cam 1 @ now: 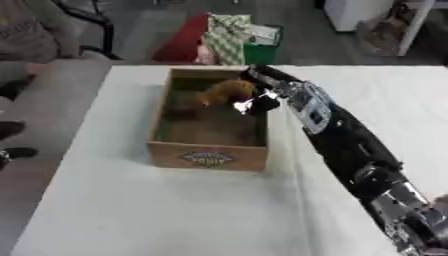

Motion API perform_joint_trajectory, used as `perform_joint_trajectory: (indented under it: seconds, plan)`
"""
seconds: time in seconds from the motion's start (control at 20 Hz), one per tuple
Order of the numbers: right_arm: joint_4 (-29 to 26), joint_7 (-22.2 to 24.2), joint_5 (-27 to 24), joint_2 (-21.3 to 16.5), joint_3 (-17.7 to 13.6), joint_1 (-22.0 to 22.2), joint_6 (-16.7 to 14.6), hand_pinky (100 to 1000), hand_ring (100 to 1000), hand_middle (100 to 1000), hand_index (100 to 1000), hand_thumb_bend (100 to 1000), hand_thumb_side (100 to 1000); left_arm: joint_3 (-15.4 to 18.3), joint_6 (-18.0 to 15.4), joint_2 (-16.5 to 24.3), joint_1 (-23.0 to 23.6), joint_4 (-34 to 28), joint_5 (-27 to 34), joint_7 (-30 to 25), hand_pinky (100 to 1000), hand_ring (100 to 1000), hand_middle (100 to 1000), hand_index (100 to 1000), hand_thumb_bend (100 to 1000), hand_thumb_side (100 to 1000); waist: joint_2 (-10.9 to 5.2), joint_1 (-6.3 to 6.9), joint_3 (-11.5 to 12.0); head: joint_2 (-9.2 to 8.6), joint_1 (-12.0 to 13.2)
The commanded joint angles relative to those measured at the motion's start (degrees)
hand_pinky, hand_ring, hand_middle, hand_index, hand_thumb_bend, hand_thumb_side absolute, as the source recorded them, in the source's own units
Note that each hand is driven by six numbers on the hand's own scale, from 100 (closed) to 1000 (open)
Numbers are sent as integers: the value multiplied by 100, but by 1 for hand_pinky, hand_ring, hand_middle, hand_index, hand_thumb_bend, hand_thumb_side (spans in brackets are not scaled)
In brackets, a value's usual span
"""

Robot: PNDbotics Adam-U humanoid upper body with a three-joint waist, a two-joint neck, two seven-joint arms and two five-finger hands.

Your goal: Pick up objects on the table and place them in the box.

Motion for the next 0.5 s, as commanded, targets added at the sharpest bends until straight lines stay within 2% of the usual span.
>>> perform_joint_trajectory:
  seconds: [0.05, 0.2, 0.4, 0.45, 0.5]
  plan:
    - [8, -86, 179, 20, 13, -109, -40, 504, 373, 175, 375, 100, 259, -8, 0, 31, -61, -95, 8, -22, 569, 768, 573, 608, 100, 762, -75, 26, 11, -21, -33]
    - [56, -114, 322, 77, 38, -101, -90, 511, 392, 195, 394, 100, 265, -12, -1, 28, -65, -95, 10, -28, 569, 768, 573, 608, 100, 762, -76, 29, 16, -14, -42]
    - [105, -110, 479, 137, 75, -77, -160, 545, 478, 308, 500, 100, 296, -14, 0, 27, -66, -95, 12, -31, 569, 768, 573, 608, 100, 762, -80, 32, 19, -9, -51]
    - [114, -101, 509, 150, 83, -71, -176, 566, 517, 379, 569, 100, 330, -15, 1, 26, -67, -95, 13, -32, 569, 768, 573, 608, 100, 762, -81, 33, 18, -7, -53]
    - [124, -78, 538, 161, 96, -65, -196, 572, 529, 402, 592, 100, 338, -15, 1, 25, -66, -95, 13, -33, 569, 769, 573, 608, 100, 762, -82, 34, 17, -6, -54]
